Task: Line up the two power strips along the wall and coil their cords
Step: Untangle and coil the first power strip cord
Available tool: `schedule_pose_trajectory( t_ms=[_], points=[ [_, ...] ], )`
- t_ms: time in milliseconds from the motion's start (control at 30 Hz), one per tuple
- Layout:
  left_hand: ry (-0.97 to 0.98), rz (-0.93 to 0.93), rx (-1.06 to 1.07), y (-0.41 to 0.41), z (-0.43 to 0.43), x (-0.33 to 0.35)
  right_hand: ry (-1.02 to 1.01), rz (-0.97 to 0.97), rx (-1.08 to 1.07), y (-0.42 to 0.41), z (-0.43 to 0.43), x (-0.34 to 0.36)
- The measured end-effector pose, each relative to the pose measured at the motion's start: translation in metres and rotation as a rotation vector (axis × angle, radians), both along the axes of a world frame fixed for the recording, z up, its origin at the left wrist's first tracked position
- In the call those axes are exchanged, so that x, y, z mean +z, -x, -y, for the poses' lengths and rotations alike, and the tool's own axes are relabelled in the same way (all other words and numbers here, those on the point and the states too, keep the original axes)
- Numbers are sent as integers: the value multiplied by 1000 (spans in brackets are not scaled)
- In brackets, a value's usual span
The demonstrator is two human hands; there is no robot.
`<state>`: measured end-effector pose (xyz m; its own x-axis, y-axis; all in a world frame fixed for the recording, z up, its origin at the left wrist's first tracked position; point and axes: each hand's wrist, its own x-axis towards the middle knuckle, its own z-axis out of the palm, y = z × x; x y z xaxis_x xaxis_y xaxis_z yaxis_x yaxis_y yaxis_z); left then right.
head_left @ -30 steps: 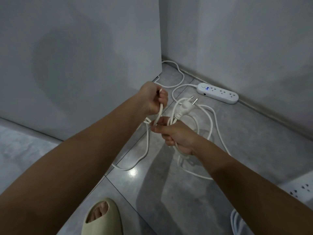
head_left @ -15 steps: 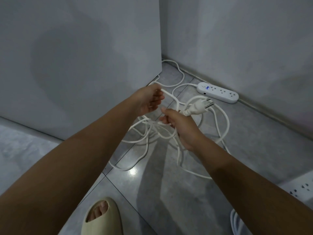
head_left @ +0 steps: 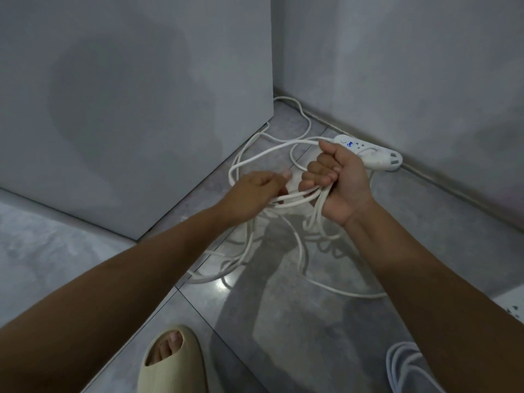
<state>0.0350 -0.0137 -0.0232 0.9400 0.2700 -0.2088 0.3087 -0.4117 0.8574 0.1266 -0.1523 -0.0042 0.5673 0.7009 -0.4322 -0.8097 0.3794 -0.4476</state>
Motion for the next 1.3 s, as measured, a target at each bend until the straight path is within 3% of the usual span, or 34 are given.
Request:
schedule_pose_trajectory(
  t_ms=[133, 267, 367, 433, 500, 600, 767, 933, 1100, 1200, 1300],
  points=[
    [-228, 149, -125, 15, 6, -5, 10, -91, -24, -11, 6, 1],
    [-455, 428, -239, 14, 1, -16, 67, -180, -110, -17, 8, -2],
    [-670, 588, -202, 13, -9, -23, 130, -262, -214, -26, 11, -4],
    [-714, 603, -170, 13, -19, -25, 178, -312, -265, -33, 15, -6],
    [-629, 510, -148, 14, -28, -22, 199, -347, -276, -36, 19, -8],
    [-278, 211, -30, 9, -27, -9, 211, -348, -268, -35, 20, -14],
    [305, -289, -64, 0, -31, 16, -29, -405, -376, -43, 22, -13],
    [625, -427, -187, 7, -25, 22, -106, -325, -405, -61, 33, -9],
    [924, -690, -279, 21, -19, 10, -209, -341, -480, -71, 48, -10],
    [857, -760, -293, 32, -24, 2, -273, -354, -363, -68, 51, -12],
    [461, -670, -188, 33, -26, -7, -265, -305, -99, -63, 49, -13]
  ],
)
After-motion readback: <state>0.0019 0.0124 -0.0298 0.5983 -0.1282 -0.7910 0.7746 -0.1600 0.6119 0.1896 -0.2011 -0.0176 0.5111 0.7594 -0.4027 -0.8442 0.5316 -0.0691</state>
